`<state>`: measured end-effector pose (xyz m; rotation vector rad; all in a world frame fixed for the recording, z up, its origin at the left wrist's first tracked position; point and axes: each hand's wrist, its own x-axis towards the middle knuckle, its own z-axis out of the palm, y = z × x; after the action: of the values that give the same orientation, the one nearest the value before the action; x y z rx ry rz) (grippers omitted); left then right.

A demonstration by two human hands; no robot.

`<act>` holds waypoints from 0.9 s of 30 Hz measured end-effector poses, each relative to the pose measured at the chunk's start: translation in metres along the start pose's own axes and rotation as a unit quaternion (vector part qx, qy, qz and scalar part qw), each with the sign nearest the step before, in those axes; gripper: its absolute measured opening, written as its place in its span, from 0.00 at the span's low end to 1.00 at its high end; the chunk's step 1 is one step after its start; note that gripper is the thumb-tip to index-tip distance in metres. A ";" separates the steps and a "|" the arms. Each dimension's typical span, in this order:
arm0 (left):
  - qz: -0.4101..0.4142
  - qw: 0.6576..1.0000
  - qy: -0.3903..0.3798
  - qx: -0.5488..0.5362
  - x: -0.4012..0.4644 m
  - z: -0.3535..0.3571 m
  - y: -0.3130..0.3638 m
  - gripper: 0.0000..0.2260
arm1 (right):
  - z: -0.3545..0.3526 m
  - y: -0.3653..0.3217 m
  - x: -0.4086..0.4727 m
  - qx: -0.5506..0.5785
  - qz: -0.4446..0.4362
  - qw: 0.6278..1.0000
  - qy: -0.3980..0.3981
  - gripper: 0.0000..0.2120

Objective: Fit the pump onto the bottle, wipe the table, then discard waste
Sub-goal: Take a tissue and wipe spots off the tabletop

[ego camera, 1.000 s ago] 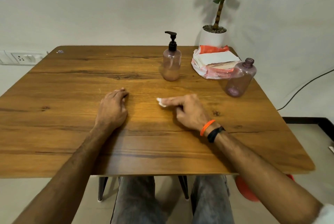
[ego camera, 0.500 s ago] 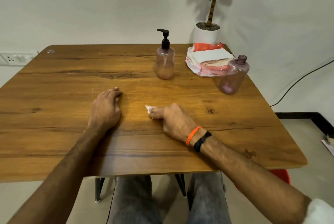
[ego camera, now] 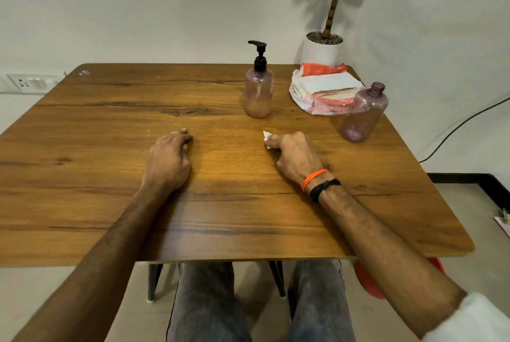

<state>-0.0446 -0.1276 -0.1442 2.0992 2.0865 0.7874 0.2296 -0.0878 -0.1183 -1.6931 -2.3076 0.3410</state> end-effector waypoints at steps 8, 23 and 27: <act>-0.008 1.000 0.010 0.020 0.002 0.003 -0.001 0.16 | 0.004 -0.045 -0.067 0.134 -0.201 0.970 -0.027 0.23; -0.017 1.000 0.000 0.016 0.000 0.001 -0.002 0.17 | 0.020 -0.062 -0.006 0.011 -0.181 0.982 -0.058 0.24; -0.022 1.000 -0.002 0.011 -0.002 -0.001 0.001 0.17 | 0.015 -0.063 0.003 0.113 -0.176 0.978 -0.014 0.24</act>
<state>-0.0436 -0.1294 -0.1435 2.0547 2.1411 0.7574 0.1674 -0.1037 -0.1115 -1.1545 -2.4222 0.5299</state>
